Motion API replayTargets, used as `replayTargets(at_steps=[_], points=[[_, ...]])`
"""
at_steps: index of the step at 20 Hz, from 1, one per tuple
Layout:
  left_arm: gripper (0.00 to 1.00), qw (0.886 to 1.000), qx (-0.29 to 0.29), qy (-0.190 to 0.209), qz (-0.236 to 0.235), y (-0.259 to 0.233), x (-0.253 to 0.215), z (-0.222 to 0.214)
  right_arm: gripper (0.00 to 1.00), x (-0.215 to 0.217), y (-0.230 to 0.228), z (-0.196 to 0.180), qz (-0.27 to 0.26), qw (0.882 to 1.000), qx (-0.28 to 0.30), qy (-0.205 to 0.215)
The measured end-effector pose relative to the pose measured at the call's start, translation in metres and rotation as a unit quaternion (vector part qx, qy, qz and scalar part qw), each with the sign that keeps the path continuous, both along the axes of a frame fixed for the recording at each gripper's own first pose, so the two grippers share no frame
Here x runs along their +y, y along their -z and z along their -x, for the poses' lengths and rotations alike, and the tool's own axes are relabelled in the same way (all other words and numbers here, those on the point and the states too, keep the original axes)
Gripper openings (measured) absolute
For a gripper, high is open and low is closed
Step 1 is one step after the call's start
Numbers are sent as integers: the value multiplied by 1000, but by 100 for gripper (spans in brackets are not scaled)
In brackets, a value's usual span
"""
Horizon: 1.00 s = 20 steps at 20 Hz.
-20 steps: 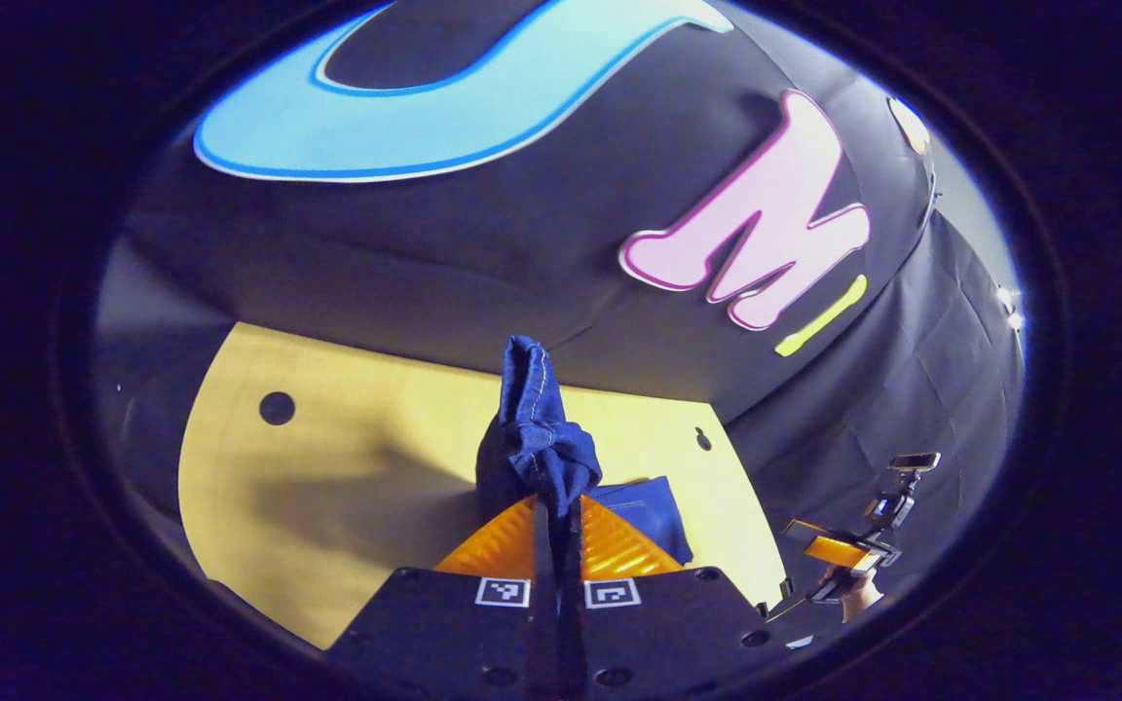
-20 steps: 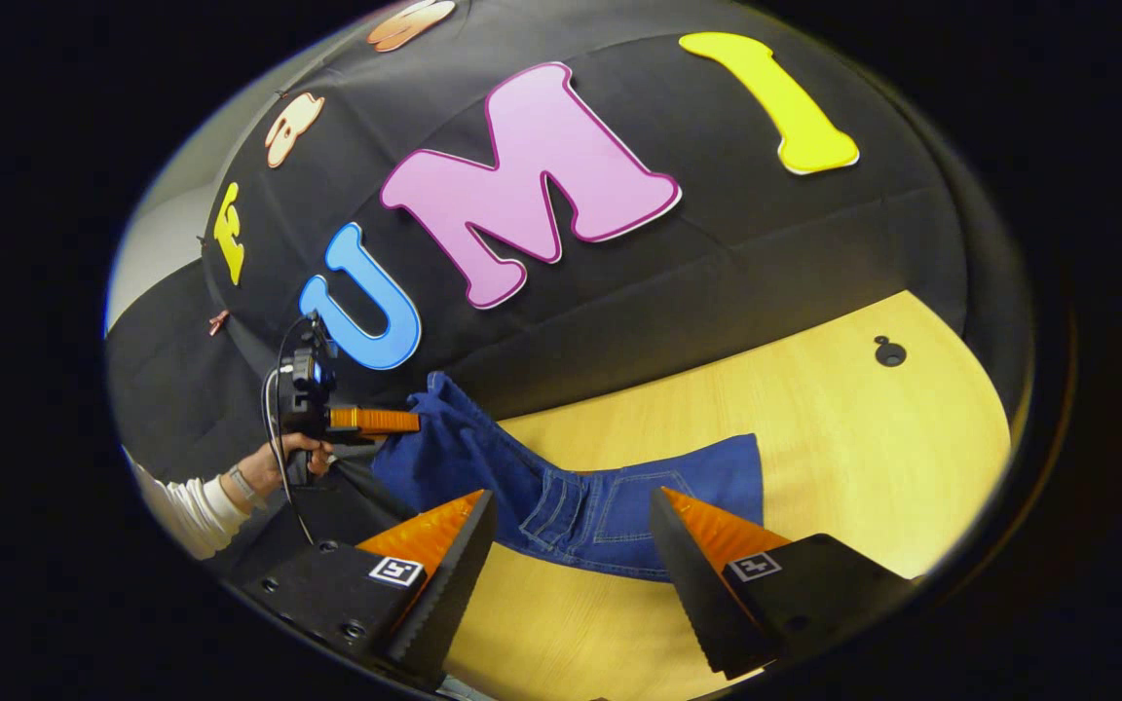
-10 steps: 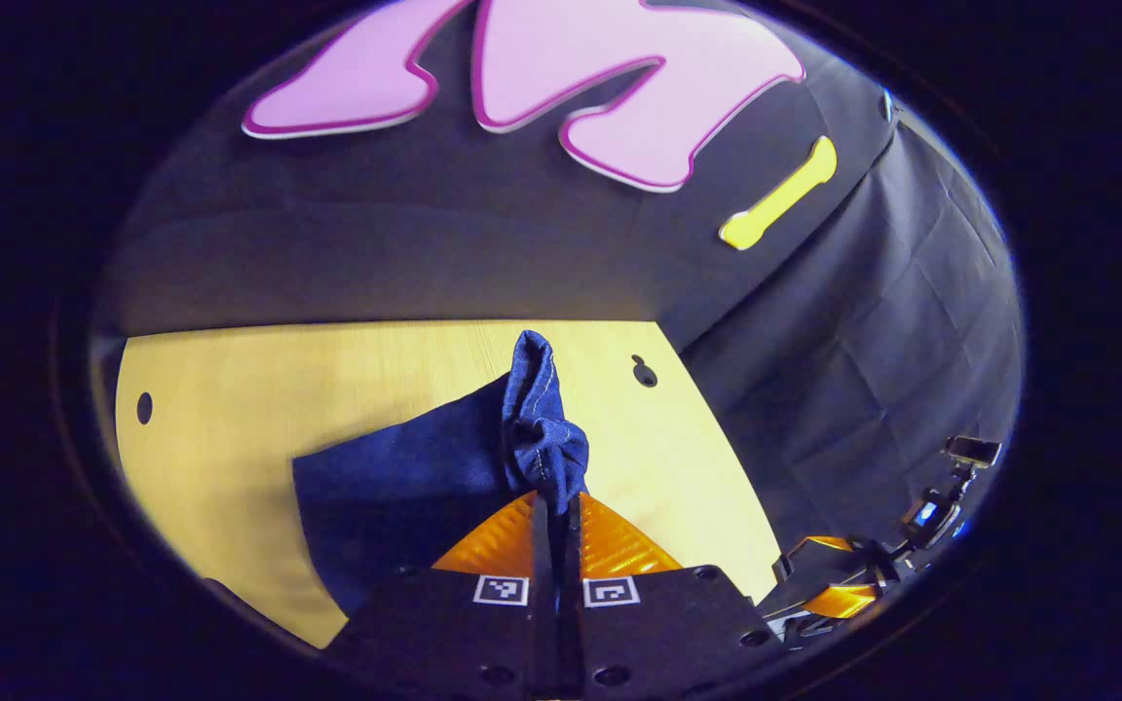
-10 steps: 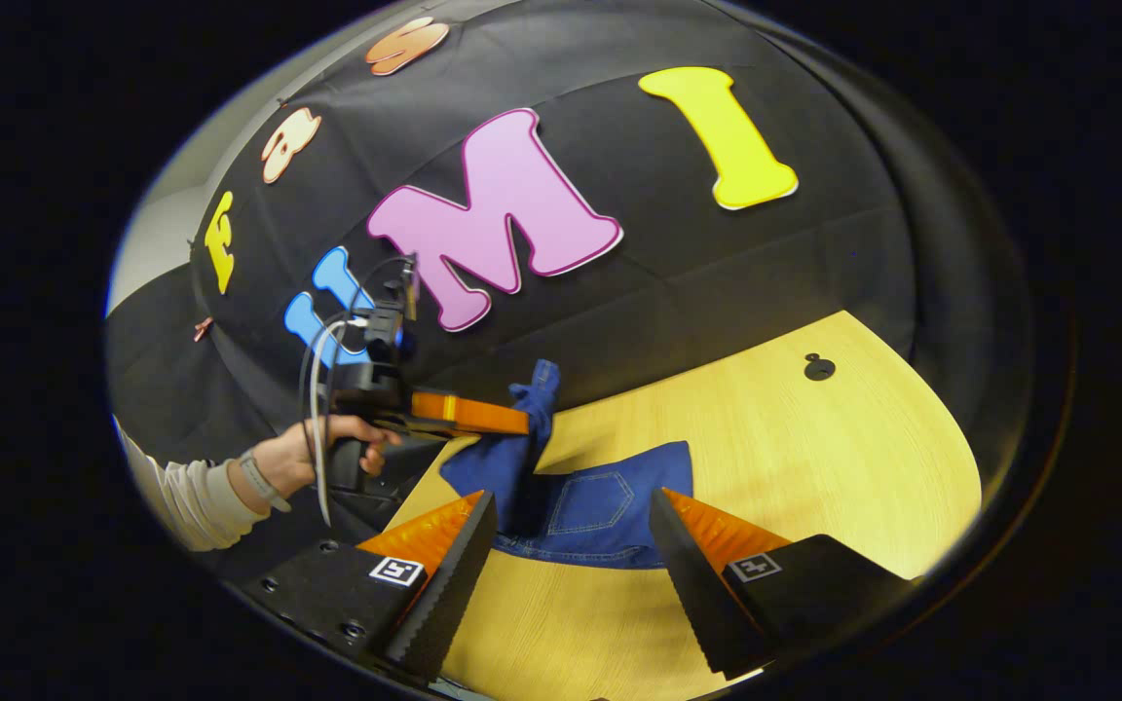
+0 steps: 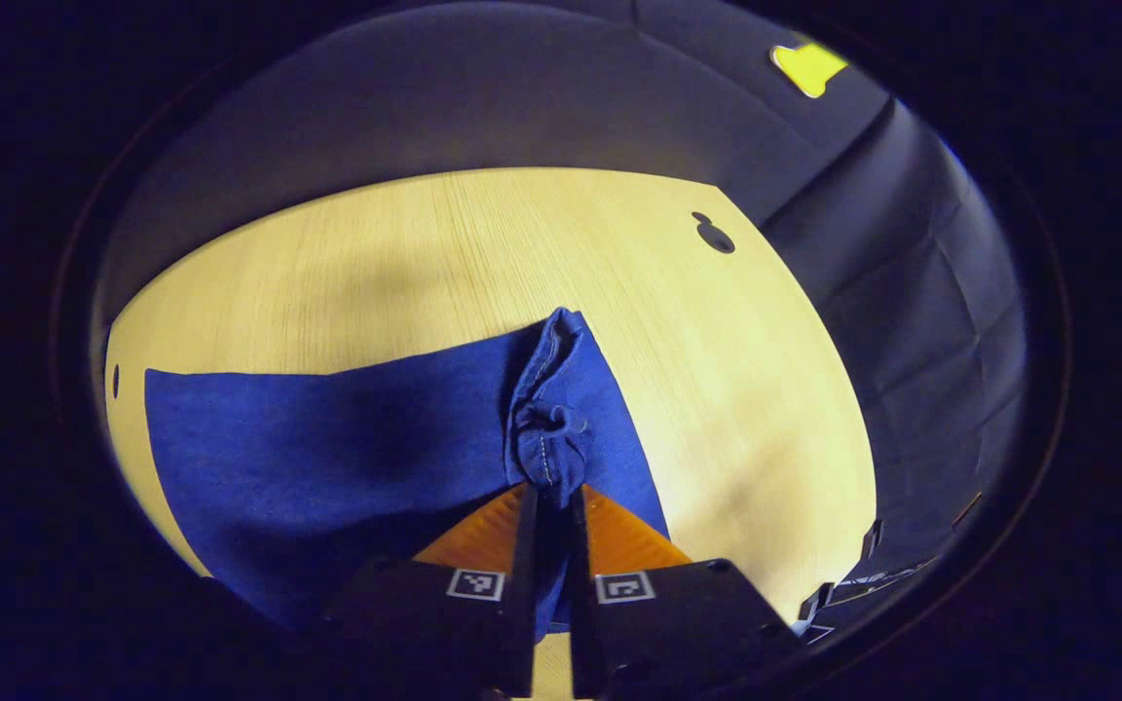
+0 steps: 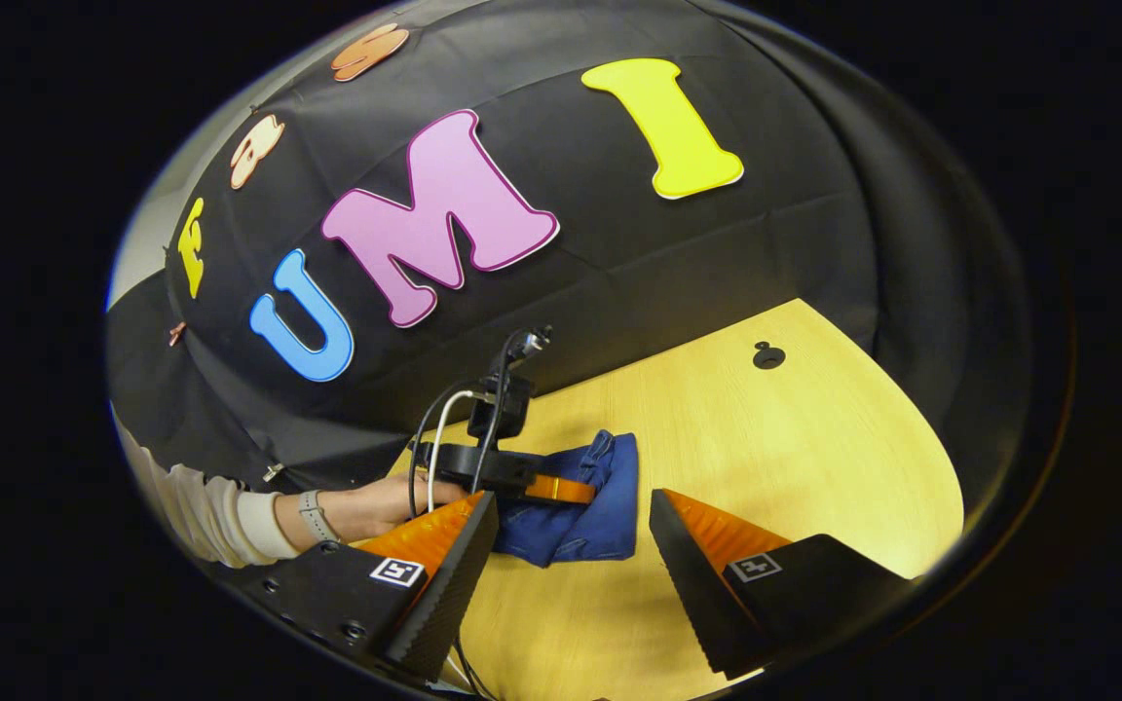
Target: Grasp the waist and the cuffs of the jeans and fold them to make the two legs overlap; first hold the waist and fold one-third of the jeans toward the cuffs, then hold the cuffs and fold the remaining one-third in the same direction to finish folding.
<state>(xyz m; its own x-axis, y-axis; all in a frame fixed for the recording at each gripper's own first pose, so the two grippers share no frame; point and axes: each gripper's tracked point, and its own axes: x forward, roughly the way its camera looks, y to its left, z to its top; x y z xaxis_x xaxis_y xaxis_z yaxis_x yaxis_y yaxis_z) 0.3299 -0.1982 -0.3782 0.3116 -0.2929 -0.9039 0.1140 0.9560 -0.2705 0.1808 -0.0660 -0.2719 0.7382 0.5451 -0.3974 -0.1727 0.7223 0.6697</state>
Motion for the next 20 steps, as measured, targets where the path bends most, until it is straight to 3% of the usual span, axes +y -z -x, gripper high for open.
replayTargets(at_steps=[2, 4, 5, 8, 11, 13, 15, 18, 20], points=[[65, 1000, -13, 21, -5, 0, -14, 1, 96, 0, 1, -5, 1, 1000, 2, -10], [92, 999, -27, 28, -16, -10, -24, -2, 96, 1, -6, -11, -8, 1000, -4, -16], [97, 999, -38, 23, -11, -18, -30, -4, 96, -1, -10, -15, -10, 1000, -8, -15], [97, 991, -110, -18, 73, -76, -51, -12, 96, -5, -33, -18, -20, 999, -29, -4], [97, 974, -204, -39, 89, -151, -27, -2, 96, -10, -57, -5, -4, 998, -58, -3], [96, 961, -267, -41, 66, -204, 3, 27, 96, -11, -74, 8, 31, 996, -83, -3], [97, 945, -321, -42, 41, -250, 37, 67, 96, -13, -93, 20, 99, 988, -120, -6], [96, 916, -397, -53, -24, -300, 94, 149, 100, -9, -142, 38, 161, 971, -175, 7], [96, 895, -431, -85, -74, -320, 126, 216, 97, 1, -180, 62, 183, 960, -210, 7]])
